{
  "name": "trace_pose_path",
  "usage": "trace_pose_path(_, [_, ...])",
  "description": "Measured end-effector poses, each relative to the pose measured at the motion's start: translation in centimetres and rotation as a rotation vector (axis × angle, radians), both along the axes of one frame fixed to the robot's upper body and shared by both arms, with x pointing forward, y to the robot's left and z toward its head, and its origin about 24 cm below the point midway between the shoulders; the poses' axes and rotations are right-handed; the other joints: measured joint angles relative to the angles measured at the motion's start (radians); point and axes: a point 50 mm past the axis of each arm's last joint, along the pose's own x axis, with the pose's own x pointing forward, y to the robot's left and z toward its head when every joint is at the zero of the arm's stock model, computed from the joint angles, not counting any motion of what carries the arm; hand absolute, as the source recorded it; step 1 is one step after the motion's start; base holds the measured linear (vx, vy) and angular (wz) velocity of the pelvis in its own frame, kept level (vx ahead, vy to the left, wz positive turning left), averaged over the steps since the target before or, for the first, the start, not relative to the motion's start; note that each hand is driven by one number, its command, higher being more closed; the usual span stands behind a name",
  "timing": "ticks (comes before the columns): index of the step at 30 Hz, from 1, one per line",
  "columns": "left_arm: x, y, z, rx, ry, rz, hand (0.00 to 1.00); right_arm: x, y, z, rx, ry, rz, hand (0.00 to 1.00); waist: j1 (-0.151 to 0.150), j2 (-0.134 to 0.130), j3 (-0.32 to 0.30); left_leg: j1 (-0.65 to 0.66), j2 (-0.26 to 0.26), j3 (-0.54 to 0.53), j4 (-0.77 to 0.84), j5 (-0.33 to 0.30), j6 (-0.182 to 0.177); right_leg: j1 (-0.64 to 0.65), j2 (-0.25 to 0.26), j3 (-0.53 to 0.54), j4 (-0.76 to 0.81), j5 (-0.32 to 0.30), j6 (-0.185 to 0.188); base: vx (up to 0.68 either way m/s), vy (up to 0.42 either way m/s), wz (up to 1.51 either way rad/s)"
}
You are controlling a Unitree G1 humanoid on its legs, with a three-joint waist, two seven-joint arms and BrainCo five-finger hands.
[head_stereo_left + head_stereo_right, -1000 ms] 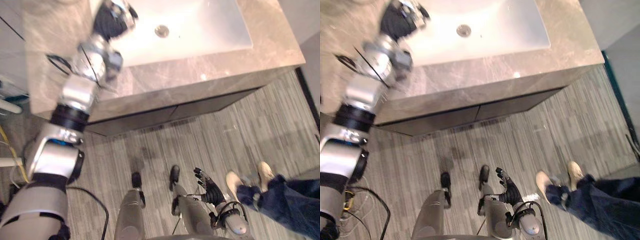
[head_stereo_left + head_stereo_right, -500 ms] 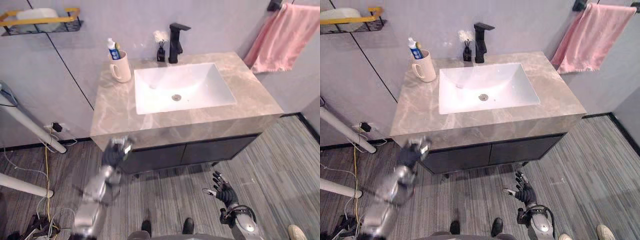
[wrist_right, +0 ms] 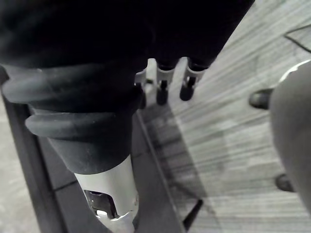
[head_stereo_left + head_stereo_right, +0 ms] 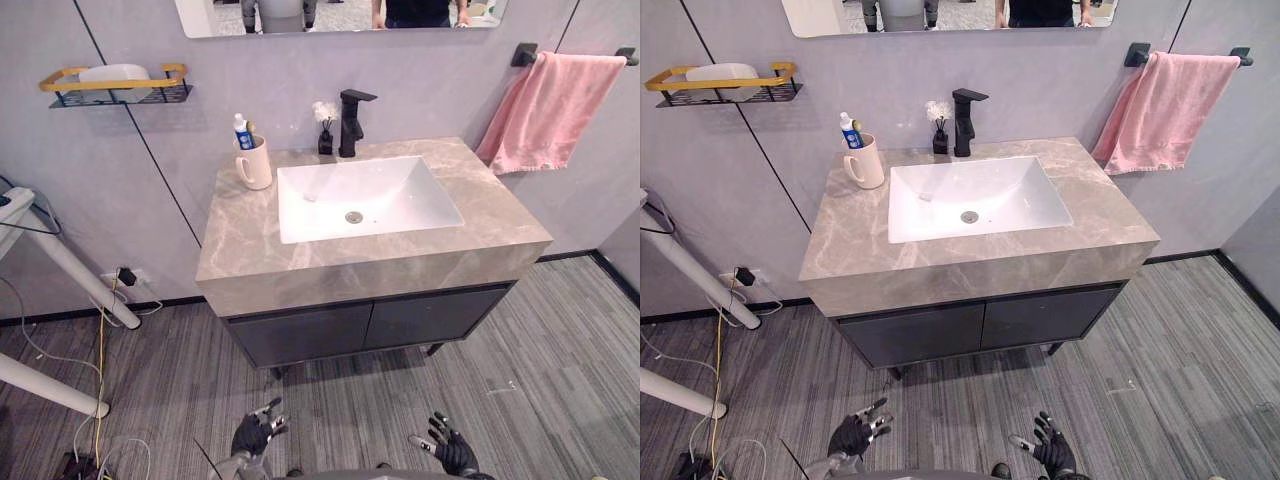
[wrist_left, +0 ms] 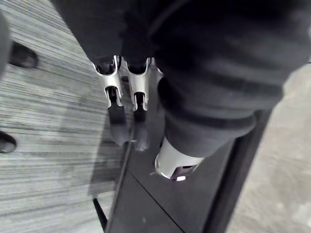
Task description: Organize washtable
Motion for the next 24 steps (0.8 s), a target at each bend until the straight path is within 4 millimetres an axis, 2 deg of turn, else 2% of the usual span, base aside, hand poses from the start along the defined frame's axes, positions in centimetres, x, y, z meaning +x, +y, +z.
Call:
trace_pose_path(4, [-0.8, 0.3, -0.7, 0.09, 0.064, -0.044, 0.0, -0.6, -0.7, -0.6, -0.058, 0.059, 0.0, 0.0, 0.002, -0.004, 0.003, 0.018, 0.001, 0.023, 0.0, 0.0, -0.001, -0.008, 0.002, 0.026, 0.012, -0.002, 0.006, 0.03, 0.007, -0.18])
trace_pose_path(8, [-0.5, 0.8, -1.7, 0.154, 0.123, -0.081, 0.0, 1.1, -1.1, -0.4, -0.082, 0.023, -0.015, 0.0, 0.0, 0.006, 0.022, 0.031, -0.001, 0.126, 0.013, -0.01, 0.014, -0.113, 0.0, 0.139, 0.15, -0.037, 0.018, 0.01, 0.046, -0.72])
trace_pose_path(10, [0.2, 1.2, -2.0, 0.19, 0.139, -0.103, 0.0, 1.7, -0.9, -0.5, -0.092, 0.023, -0.005, 0.0, -0.002, -0.006, 0.052, 0.03, -0.006, 0.18, 0.027, -0.018, 0.024, -0.146, 0.002, 0.194, 0.181, -0.036, 0.02, -0.03, 0.067, -0.89])
trace_pose_path(12, [1.5, 2.1, -1.9, 0.24, 0.139, -0.113, 0.0, 2.2, -0.9, -0.7, -0.119, 0.034, 0.014, 0.0, -0.007, -0.031, 0.102, 0.008, -0.016, 0.25, 0.061, -0.031, 0.044, -0.181, -0.001, 0.253, 0.168, -0.015, 0.051, -0.09, 0.096, -0.92])
trace_pose_path(13, [1.7, 2.3, -1.9, 0.257, 0.143, -0.12, 0.0, 2.1, -0.8, -0.8, -0.129, 0.047, 0.022, 0.0, -0.007, -0.04, 0.108, -0.012, -0.014, 0.295, 0.075, -0.035, 0.054, -0.201, -0.009, 0.255, 0.14, -0.022, 0.065, -0.17, 0.135, -1.15])
trace_pose_path(14, [1.9, 2.4, -2.0, 0.267, 0.155, -0.109, 0.0, 2.2, -1.1, -0.9, -0.152, 0.057, 0.032, 0.0, -0.007, -0.027, 0.103, -0.032, 0.005, 0.345, 0.071, -0.036, 0.067, -0.21, -0.011, 0.21, 0.106, -0.06, 0.101, -0.12, 0.093, -1.03])
trace_pose_path(15, [1.8, 2.2, -2.1, 0.273, 0.165, -0.111, 0.0, 2.4, -1.3, -1.0, -0.162, 0.064, 0.029, 0.0, -0.009, -0.013, 0.109, -0.055, 0.021, 0.381, 0.076, -0.039, 0.074, -0.237, -0.019, 0.155, 0.142, -0.064, 0.079, -0.18, 0.114, -1.19])
trace_pose_path(16, [1.9, 2.5, -2.2, 0.282, 0.178, -0.102, 0.0, 2.9, -1.4, -1.2, -0.172, 0.077, 0.034, 0.0, -0.014, -0.031, 0.11, -0.076, 0.041, 0.426, 0.098, -0.046, 0.085, -0.299, -0.06, 0.011, 0.362, -0.117, 0.003, -0.07, 0.082, -1.13])
trace_pose_path(17, [1.5, 3.0, -2.3, 0.291, 0.21, -0.074, 0.0, 2.4, -1.3, -1.7, -0.173, 0.121, 0.033, 0.0, -0.026, -0.034, 0.114, -0.054, 0.05, 0.469, 0.106, -0.048, 0.088, -0.276, -0.124, -0.12, 0.567, -0.208, -0.021, -0.06, 0.089, -1.08])
trace_pose_path(18, [1.3, 3.3, -2.4, 0.292, 0.219, -0.052, 0.0, 1.9, -1.3, -2.0, -0.174, 0.145, 0.034, 0.0, -0.026, -0.045, 0.106, -0.045, 0.051, 0.5, 0.112, -0.05, 0.092, -0.249, -0.149, -0.166, 0.618, -0.225, -0.022, 0.05, 0.049, -1.13])
trace_pose_path(19, [1.0, 3.8, -2.4, 0.292, 0.234, -0.007, 0.0, 1.1, -0.9, -2.5, -0.171, 0.189, 0.05, 0.0, -0.024, -0.071, 0.09, -0.046, 0.056, 0.574, 0.17, -0.077, 0.11, -0.207, -0.201, -0.22, 0.676, -0.228, -0.027, 0.01, 0.017, -1.1])
trace_pose_path(20, [1.3, 4.3, -2.2, 0.294, 0.225, 0.018, 0.0, 1.3, -0.7, -2.6, -0.169, 0.198, 0.064, 0.0, -0.021, -0.09, 0.088, -0.059, 0.059, 0.607, 0.224, -0.102, 0.104, -0.216, -0.194, -0.225, 0.654, -0.22, -0.04, -0.12, 0.013, -1.53])
trace_pose_path(21, [0.9, 4.4, -2.3, 0.284, 0.236, 0.051, 0.0, 2.0, -0.7, -2.7, -0.181, 0.207, 0.102, 0.0, -0.021, -0.087, 0.085, -0.093, 0.058, 0.604, 0.23, -0.147, 0.107, -0.215, -0.159, -0.216, 0.57, -0.218, -0.056, -0.27, 0.013, -2.21])
trace_pose_path(22, [0.4, 3.4, -2.7, 0.24, 0.253, 0.079, 0.0, 2.7, -1.3, -2.7, -0.208, 0.225, 0.127, 0.0, 0.016, -0.045, 0.07, -0.072, 0.05, 0.629, 0.095, -0.072, 0.111, -0.187, -0.113, -0.225, 0.506, -0.239, -0.068, -0.3, 0.031, -2.7])
trace_pose_path(23, [0.2, 3.3, -2.7, 0.224, 0.255, 0.113, 0.0, 2.8, -1.2, -2.8, -0.221, 0.244, 0.171, 0.0, 0.02, -0.044, 0.066, -0.065, 0.051, 0.743, 0.099, -0.056, 0.124, -0.176, -0.178, -0.3, 0.639, -0.31, -0.065, -0.16, 0.012, -2.48])
trace_pose_path(24, [0.4, 3.3, -2.7, 0.219, 0.254, 0.115, 0.0, 3.0, -1.0, -2.8, -0.221, 0.246, 0.19, 0.0, 0.017, -0.048, 0.063, -0.067, 0.057, 0.78, 0.115, -0.058, 0.126, -0.157, -0.194, -0.322, 0.642, -0.318, -0.049, -0.04, -0.048, -2.25])
